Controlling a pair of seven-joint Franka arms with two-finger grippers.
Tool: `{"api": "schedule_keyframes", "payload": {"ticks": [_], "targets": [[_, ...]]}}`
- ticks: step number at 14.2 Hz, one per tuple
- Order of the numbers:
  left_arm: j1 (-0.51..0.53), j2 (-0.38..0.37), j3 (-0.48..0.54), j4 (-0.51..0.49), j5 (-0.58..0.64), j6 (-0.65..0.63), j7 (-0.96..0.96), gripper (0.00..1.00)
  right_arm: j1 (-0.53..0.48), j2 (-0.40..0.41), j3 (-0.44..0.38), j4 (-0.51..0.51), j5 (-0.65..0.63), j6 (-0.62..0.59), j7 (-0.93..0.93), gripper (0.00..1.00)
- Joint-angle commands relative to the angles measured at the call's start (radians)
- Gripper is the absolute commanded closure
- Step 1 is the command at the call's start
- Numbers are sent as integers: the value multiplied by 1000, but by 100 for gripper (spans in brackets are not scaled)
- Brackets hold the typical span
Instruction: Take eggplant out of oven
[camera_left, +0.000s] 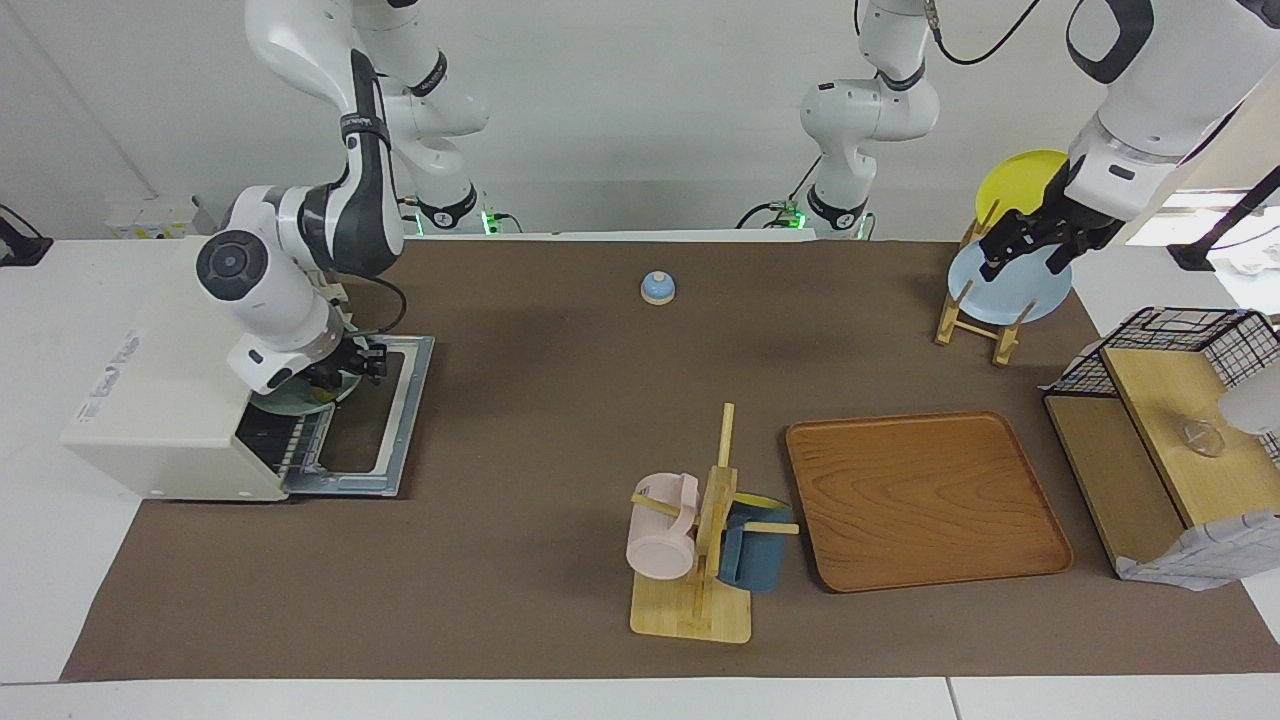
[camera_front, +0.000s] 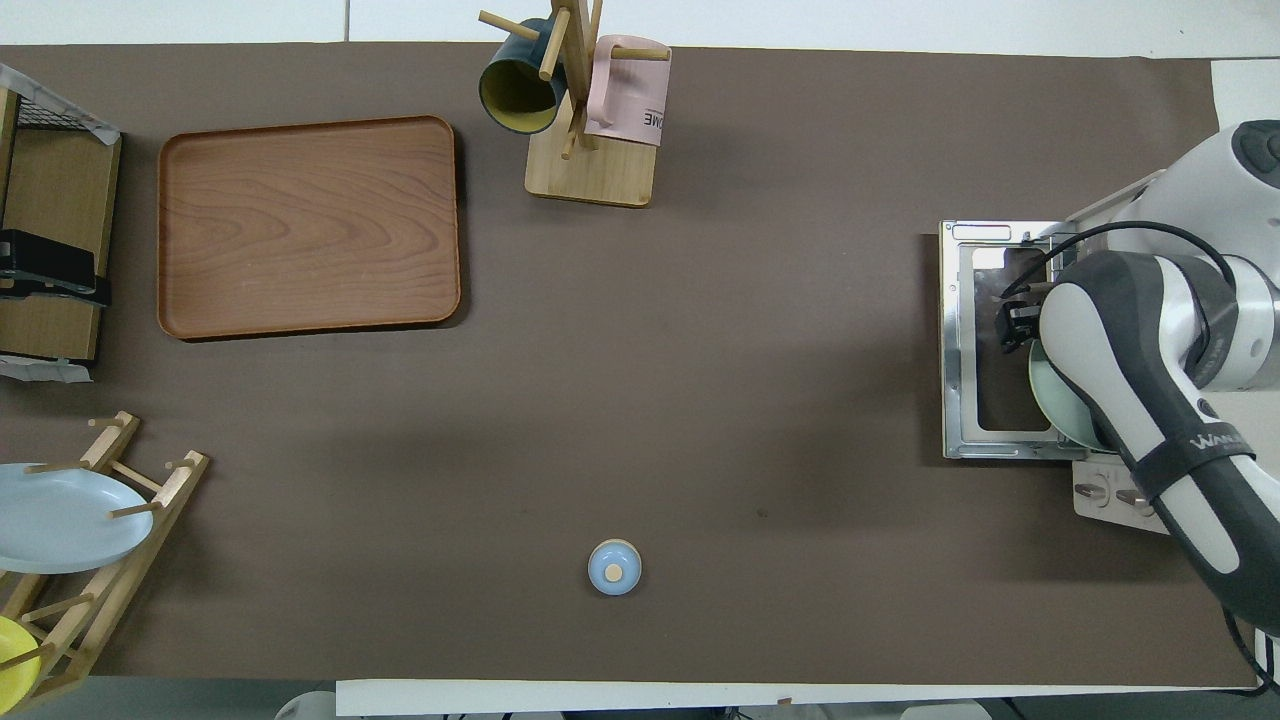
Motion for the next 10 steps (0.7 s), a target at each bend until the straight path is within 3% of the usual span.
{"api": "schedule_keyframes", "payload": {"ticks": [1,3,7,10], "targets": [[0,-14,-4,-13,13,-13,3,0,-4,-44,5,-70,0,35,4,65],[-3,-15,-4,-11,13,-13,3,0,22,-44,14,-62,-140,20,-10,100],[3,-15,-4,-13,13,-14,3,0,149,-24,20,25,-180,-43,57,100],[9,-21,-1,-19,13,-43,2,0,340,48,20,160,-110,-121,300,100]]}}
